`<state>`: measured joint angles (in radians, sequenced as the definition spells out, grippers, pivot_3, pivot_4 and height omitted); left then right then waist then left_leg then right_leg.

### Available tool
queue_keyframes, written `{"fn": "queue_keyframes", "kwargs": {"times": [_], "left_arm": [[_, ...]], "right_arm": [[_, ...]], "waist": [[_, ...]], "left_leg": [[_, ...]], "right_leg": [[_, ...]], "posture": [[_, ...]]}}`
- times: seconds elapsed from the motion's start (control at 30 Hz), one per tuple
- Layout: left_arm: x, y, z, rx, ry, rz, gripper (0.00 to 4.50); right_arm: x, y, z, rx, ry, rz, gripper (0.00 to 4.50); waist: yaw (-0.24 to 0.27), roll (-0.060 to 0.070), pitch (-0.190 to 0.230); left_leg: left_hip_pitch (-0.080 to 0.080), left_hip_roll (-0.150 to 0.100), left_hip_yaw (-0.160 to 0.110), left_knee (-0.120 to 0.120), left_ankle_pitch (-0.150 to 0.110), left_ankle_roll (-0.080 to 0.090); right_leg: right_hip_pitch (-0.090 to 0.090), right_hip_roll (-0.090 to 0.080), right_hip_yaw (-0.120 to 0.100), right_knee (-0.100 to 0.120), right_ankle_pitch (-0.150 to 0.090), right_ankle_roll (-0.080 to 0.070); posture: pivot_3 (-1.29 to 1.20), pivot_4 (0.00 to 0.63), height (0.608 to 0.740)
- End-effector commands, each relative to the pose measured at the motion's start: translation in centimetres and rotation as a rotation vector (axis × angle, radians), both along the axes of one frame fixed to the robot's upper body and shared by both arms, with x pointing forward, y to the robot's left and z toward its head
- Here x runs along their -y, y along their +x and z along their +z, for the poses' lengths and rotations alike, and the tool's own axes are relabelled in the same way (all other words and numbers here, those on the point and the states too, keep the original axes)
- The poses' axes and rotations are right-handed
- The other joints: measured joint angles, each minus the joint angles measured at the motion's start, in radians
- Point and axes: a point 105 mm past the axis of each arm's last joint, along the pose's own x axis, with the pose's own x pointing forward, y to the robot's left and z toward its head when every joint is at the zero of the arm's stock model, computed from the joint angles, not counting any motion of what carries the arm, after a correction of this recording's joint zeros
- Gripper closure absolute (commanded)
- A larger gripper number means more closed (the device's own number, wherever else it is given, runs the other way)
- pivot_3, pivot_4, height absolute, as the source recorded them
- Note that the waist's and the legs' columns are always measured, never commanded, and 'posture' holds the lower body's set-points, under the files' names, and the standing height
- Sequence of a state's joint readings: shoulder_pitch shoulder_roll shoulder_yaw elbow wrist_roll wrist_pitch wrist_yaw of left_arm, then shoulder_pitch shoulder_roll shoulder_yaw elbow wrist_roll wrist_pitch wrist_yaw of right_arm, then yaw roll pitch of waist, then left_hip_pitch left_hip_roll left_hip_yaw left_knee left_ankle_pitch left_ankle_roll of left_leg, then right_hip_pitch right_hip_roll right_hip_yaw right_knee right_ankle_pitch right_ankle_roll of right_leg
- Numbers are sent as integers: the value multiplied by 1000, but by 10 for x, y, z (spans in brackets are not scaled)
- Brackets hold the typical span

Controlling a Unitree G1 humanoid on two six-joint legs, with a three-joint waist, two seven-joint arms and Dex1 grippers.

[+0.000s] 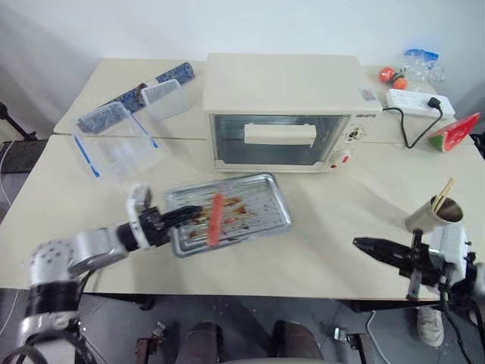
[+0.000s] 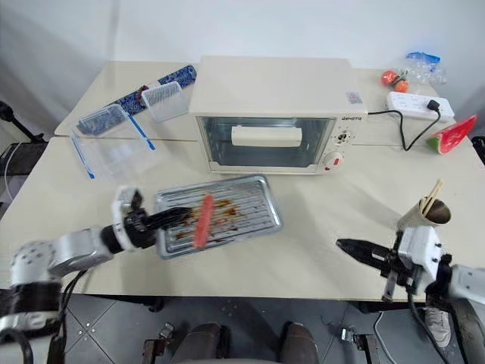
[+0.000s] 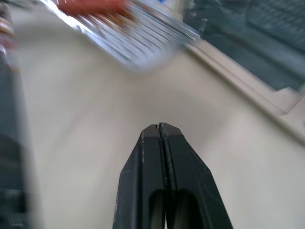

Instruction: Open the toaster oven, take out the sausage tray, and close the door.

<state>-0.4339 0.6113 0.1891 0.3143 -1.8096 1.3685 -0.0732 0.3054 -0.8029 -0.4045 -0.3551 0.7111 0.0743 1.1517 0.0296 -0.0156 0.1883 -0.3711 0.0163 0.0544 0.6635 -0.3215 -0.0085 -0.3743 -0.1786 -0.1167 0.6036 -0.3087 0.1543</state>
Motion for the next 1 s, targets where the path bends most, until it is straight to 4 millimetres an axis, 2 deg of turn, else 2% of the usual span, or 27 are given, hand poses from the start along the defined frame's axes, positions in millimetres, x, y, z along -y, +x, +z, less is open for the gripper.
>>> {"fn": "queue_keyframes", "kwargs": {"times": [0.03, 0.17, 0.33, 0.5, 0.67, 0.77, 1.0], "left_arm": [[17, 3, -4, -21, 13, -90, 4500], [40, 16, -15, -58, 64, -137, 4500], [56, 25, -24, -76, 106, -161, 4500], [73, 28, -29, -85, 133, -201, 4500], [79, 27, -37, -96, 178, -225, 4500], [80, 28, -40, -90, 201, -222, 3966], [78, 30, -41, -52, 239, -205, 1838]], "right_arm": [[-8, -11, 16, 26, 34, 5, 3233], [-5, -24, 12, 28, 32, -56, 1876], [-3, -33, 11, 26, 26, -109, 129], [-8, -36, 12, 44, 30, -132, 24], [-9, -34, 12, 54, 30, -148, 24], [-9, -33, 11, 53, 31, -151, 0], [-10, -29, 9, 54, 29, -146, 0]], "waist": [[-9, 0, 0], [-2, 0, 0], [22, 0, 0], [41, 2, -1], [53, 4, -3], [54, 5, -3], [49, 5, -3]], "left_leg": [[0, 0, 0, 0, 0, 0], [1, 1, 1, -1, 0, 0], [1, -1, 1, 1, 0, 1], [1, -2, 1, 2, 0, 1], [1, -3, 1, 3, 1, 2], [2, -3, 1, 3, 1, 2], [1, -3, 1, 2, 1, 3]], "right_leg": [[0, 0, 0, 0, 0, 0], [-1, 1, 0, 0, 0, 0], [1, 0, 2, -2, 2, 3], [2, -1, 2, -4, 2, 3], [2, -2, 2, -4, 2, 3], [3, -3, 1, -5, 2, 4], [3, -3, 1, -3, 3, 4]], "posture": [[0, 150, 740], [0, 150, 740], [0, 150, 740], [0, 150, 740], [0, 150, 740], [0, 150, 740], [0, 150, 740]]}}
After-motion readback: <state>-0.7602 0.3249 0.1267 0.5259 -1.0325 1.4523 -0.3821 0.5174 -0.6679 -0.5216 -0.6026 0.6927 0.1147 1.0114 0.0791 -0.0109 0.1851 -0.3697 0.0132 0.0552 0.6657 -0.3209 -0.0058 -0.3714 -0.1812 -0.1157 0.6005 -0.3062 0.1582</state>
